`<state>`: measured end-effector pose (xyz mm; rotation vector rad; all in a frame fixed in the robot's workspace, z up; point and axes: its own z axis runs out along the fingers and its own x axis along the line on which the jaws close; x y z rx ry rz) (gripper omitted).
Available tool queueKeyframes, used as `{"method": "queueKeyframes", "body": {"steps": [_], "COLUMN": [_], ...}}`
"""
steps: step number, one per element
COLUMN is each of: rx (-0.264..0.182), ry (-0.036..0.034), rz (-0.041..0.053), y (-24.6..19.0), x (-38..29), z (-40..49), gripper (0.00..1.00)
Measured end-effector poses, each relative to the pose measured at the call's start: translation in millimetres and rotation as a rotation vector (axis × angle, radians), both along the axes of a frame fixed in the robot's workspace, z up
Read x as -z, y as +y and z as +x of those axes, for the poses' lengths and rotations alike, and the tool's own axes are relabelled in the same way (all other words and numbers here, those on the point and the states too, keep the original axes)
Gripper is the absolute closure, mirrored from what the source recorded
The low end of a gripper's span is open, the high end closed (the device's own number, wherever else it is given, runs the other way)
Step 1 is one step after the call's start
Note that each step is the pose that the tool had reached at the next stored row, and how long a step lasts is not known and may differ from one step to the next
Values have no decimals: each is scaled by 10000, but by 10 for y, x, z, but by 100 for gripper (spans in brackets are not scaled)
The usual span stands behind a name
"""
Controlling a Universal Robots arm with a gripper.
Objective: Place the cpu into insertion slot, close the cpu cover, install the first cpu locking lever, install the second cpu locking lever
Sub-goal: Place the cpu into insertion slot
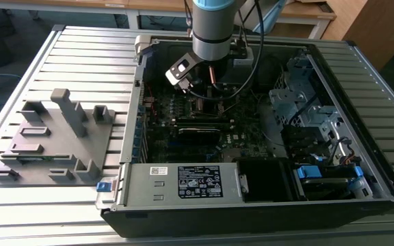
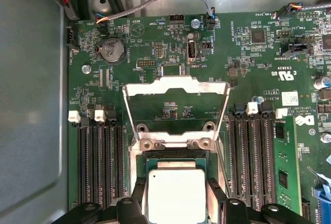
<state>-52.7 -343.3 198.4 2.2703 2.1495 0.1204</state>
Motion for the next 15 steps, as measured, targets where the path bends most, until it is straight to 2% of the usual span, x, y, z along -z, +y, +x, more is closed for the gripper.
{"method": "queueKeyframes", "body": {"steps": [8,11,15], "rx": [-512,-546,-548], "ry": [-29,-78,-104], "rz": [2,2,0], "y": [1,1,0], "x": [10,31,46], "z": [1,0,-1], "gripper": [46,46,46]}}
